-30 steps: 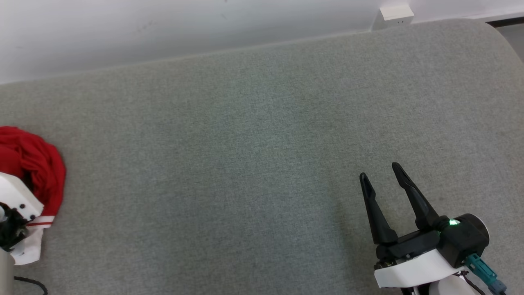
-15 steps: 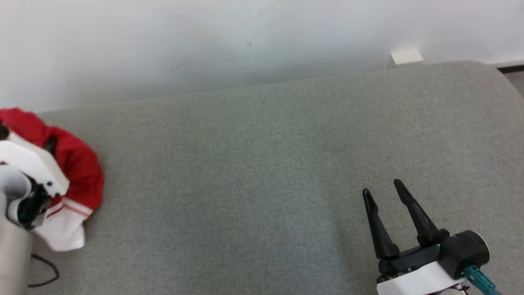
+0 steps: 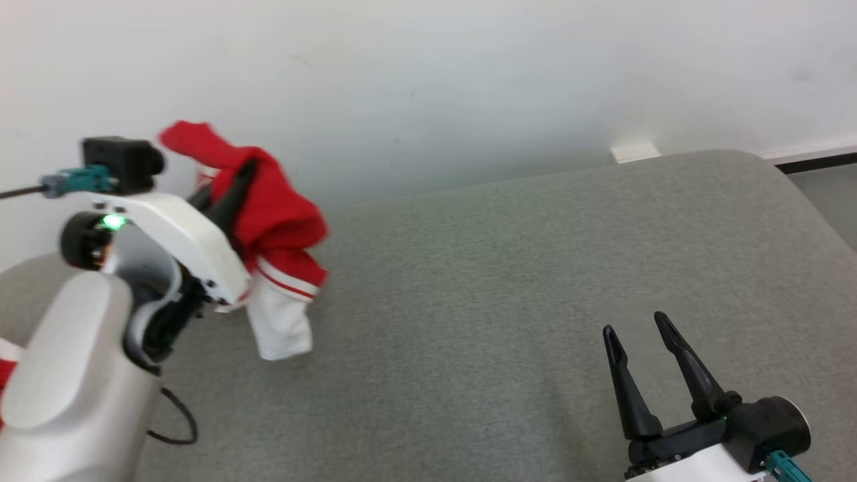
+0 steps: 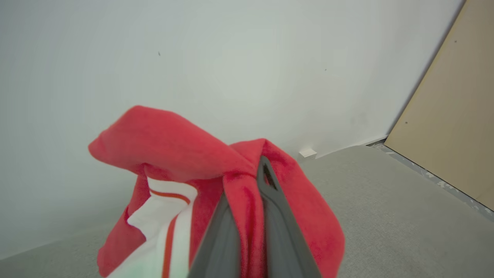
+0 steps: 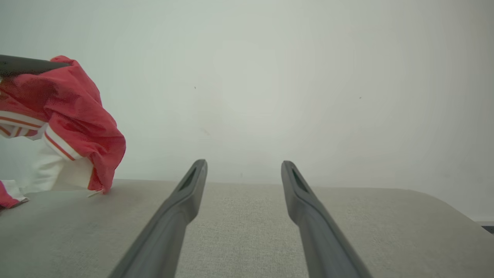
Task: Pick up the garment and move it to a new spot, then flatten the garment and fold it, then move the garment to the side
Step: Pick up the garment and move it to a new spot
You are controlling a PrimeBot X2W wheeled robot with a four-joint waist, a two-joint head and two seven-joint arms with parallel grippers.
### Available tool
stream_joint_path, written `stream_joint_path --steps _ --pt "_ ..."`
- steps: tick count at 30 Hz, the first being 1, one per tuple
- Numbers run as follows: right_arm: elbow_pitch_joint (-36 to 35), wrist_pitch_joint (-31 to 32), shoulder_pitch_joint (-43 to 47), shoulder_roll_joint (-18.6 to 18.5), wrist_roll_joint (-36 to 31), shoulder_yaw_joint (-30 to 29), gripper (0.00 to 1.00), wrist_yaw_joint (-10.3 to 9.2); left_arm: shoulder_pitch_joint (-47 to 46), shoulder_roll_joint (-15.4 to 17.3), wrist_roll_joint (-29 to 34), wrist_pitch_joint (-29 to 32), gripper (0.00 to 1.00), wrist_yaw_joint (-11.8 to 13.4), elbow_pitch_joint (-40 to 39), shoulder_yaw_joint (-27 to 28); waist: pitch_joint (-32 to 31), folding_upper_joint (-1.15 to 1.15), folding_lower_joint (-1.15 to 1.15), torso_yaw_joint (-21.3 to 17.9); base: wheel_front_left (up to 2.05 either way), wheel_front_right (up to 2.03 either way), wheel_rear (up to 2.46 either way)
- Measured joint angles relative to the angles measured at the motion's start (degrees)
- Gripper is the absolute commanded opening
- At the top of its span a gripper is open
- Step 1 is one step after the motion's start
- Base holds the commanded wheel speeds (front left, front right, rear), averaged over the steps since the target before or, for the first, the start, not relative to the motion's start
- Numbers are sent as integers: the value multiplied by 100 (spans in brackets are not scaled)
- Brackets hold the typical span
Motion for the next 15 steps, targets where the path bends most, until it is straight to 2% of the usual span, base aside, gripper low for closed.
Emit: stream_joint_path --steps 6,9,12,15 --pt "-69 0 46 -1 -100 -157 100 -1 272 -356 -56 -14 0 47 -989 -259 -87 0 0 -379 0 0 0" --pt "-114 1 49 -1 -165 -257 100 -1 431 -668 -96 -213 0 171 -1319 -316 -85 0 0 -567 0 0 0" --pt "-154 0 65 -4 -171 -335 100 -1 787 -955 -85 -475 0 281 -1360 -482 -26 0 0 -715 0 0 0" --pt "-169 0 66 -4 -160 -327 100 0 1139 -1093 214 -802 0 390 -1018 -775 102 0 0 -807 0 0 0"
